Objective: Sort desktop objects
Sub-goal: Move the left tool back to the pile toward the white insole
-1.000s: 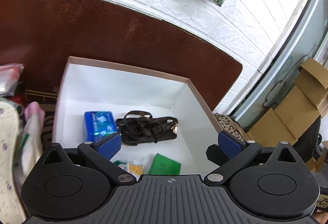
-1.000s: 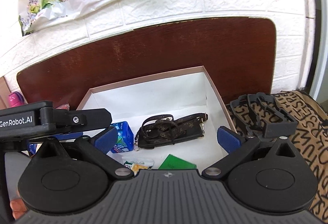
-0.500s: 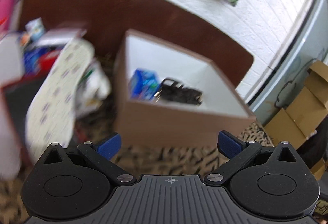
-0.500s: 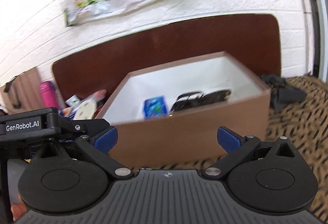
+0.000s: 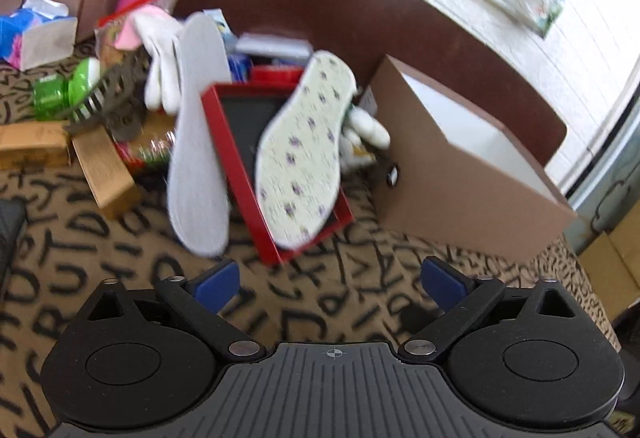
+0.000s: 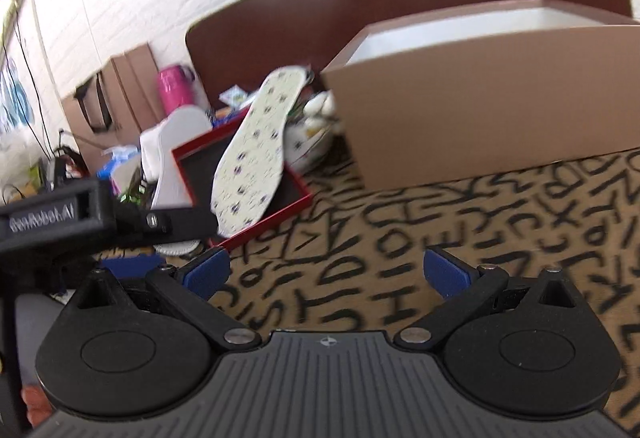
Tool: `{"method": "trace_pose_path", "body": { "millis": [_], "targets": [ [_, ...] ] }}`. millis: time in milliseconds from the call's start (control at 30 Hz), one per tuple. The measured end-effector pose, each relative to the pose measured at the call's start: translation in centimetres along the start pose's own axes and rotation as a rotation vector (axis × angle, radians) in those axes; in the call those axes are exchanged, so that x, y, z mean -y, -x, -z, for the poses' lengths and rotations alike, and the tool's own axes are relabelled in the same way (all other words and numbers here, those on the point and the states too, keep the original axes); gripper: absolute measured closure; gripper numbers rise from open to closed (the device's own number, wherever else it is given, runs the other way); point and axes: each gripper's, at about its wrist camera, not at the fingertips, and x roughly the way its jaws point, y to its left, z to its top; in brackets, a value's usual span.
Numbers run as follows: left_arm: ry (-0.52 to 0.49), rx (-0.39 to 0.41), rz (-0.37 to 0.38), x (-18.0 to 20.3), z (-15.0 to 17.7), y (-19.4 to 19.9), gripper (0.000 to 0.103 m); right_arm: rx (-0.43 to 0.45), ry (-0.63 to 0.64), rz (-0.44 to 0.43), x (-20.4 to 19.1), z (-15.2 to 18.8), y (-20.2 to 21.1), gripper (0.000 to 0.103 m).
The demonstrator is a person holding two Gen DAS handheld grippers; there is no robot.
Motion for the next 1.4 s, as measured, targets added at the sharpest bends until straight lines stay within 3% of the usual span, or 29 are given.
{"method": "trace_pose_path", "body": {
  "millis": [200,367,733,1033,1133,1300,1400],
  "targets": [
    [-0.069,0.066,0.011,-0.1,-3.3,-0.8,0.014,0.031,0.088,-0.013,-2.0,-1.0,-1.8,0.001],
    [-0.085,0.055,0.030,-0.2,-5.2,-2.6,0.019,0.041,0.133,-0.018,-2.3,-2.1,-3.6,0.013],
    [-0.115,0.028,-0.007,-0.5,-8.3,-7.3,0.018,0.039,0.142,-0.076,-3.0,-3.9,-7.6,0.037],
    [-0.154,-0.021,0.002,-0.1,-10.0,-9.8,0.017,0.012,0.114,-0.129,-2.7,-4.2,-9.7,0.041],
    [-0.169,-0.055,0.010,0.1,-10.0,-10.7,0.025,-0.002,0.072,-0.147,-2.2,-4.2,-10.4,0.042],
    [-0.190,-0.064,-0.022,-0.1,-9.4,-10.6,0.050,0.018,0.064,-0.167,-1.8,-4.1,-10.0,0.058],
    [-0.156,-0.086,0.005,-0.5,-9.2,-10.4,0.051,0.042,0.073,-0.161,-1.7,-4.1,-9.3,0.069]
  ]
}}
